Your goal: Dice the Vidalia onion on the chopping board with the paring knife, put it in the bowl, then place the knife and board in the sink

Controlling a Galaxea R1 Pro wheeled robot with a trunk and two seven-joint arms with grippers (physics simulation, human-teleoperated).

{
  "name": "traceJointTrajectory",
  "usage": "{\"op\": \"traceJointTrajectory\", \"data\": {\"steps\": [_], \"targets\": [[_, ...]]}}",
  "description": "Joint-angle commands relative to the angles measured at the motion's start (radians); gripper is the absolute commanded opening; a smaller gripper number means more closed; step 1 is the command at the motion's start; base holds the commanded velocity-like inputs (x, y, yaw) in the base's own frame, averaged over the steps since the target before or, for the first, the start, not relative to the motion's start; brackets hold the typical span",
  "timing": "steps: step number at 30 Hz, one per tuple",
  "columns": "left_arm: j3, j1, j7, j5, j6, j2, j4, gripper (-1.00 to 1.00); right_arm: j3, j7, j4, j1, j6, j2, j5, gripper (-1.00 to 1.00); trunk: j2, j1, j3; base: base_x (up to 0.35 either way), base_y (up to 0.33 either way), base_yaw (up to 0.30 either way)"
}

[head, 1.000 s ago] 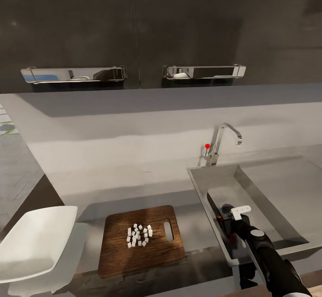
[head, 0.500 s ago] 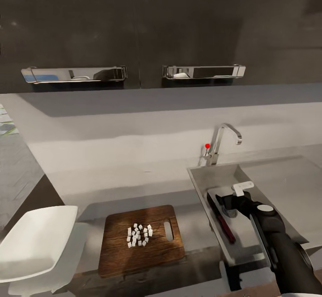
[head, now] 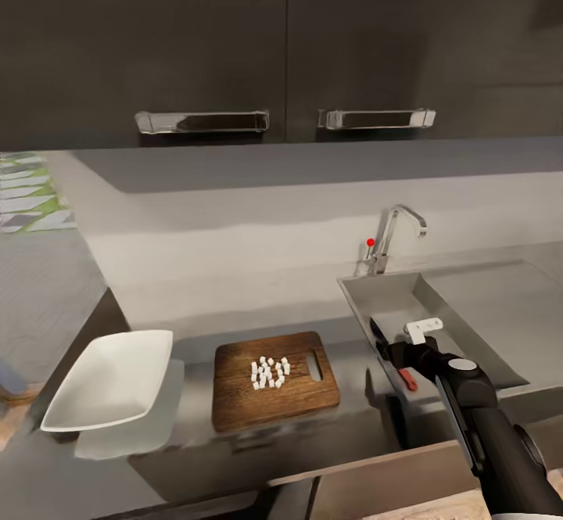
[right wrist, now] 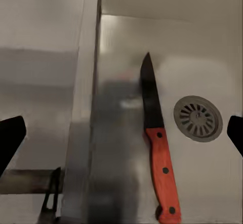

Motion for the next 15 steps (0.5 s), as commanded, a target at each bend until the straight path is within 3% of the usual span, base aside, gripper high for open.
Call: {"op": "traceJointTrajectory", "data": {"steps": [1,9,15], "targets": [[-0.009,-0.002,0.001,0.01,-0.007,0.0,0.004,1.0,-0.001,0.009,0.0,-0.001,0.004,0.0,0.011,1.0,-0.001,0.0,-0.001,-0.151,0.248,0.0],[-0.009,-0.002,0.001,0.01,-0.007,0.001,0.004,1.0,-0.001,0.01,0.006,-0.001,0.004,0.001,0.011,1.0,-0.001,0.0,-0.001,-0.03,0.273,0.0],[-0.009,-0.002,0.001,0.01,-0.007,0.001,0.004,1.0,-0.001,0.01,0.007,-0.001,0.004,0.001,0.011,1.0,-0.001,0.0,-0.001,0.0,0.06,0.041]]}}
